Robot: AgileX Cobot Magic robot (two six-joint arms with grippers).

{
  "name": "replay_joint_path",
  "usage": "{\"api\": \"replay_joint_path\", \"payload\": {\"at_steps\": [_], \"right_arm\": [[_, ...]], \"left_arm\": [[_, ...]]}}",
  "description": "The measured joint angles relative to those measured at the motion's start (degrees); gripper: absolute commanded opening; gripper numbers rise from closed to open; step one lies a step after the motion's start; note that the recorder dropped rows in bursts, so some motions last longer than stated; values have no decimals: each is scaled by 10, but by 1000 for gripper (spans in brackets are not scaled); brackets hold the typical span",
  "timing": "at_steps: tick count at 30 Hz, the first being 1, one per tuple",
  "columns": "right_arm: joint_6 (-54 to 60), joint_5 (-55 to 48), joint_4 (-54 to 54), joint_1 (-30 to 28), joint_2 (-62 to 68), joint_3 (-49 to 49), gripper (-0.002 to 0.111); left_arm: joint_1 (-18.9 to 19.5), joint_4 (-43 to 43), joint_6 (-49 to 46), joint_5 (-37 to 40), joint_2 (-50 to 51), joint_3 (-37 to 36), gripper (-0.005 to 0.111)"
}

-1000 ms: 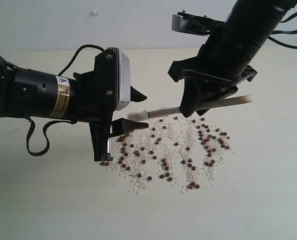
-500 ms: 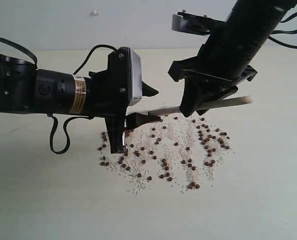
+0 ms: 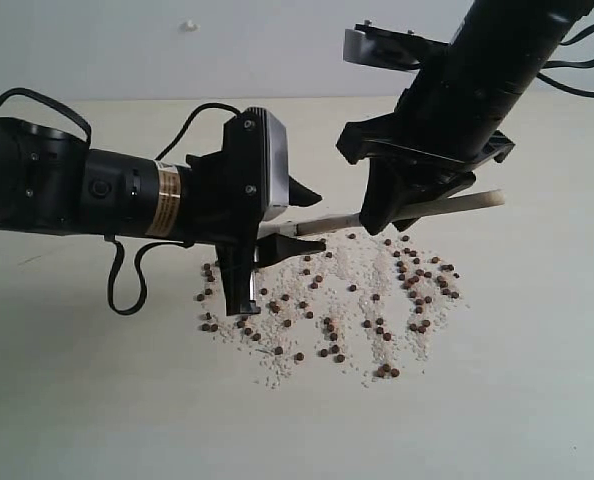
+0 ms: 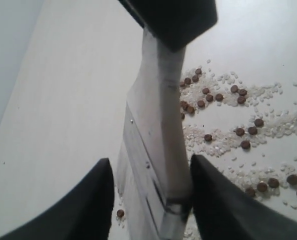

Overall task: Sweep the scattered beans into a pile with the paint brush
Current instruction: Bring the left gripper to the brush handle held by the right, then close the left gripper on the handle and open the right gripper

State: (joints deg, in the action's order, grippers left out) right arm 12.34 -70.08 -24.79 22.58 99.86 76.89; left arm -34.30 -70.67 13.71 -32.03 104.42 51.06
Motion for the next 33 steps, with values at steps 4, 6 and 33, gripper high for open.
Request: {"api": "replay_joint_path", "payload": {"at_steps": [4,6,33], "right_arm": [[0,0,0,0,0,0,0],[0,0,0,0,0,0,0],[0,40,35,0,0,3,54]], "left_arm": [[0,1,0,-1,0,0,18],[0,0,-3,-2,0,0,11],[0,0,1,-2,3,0,0]]}}
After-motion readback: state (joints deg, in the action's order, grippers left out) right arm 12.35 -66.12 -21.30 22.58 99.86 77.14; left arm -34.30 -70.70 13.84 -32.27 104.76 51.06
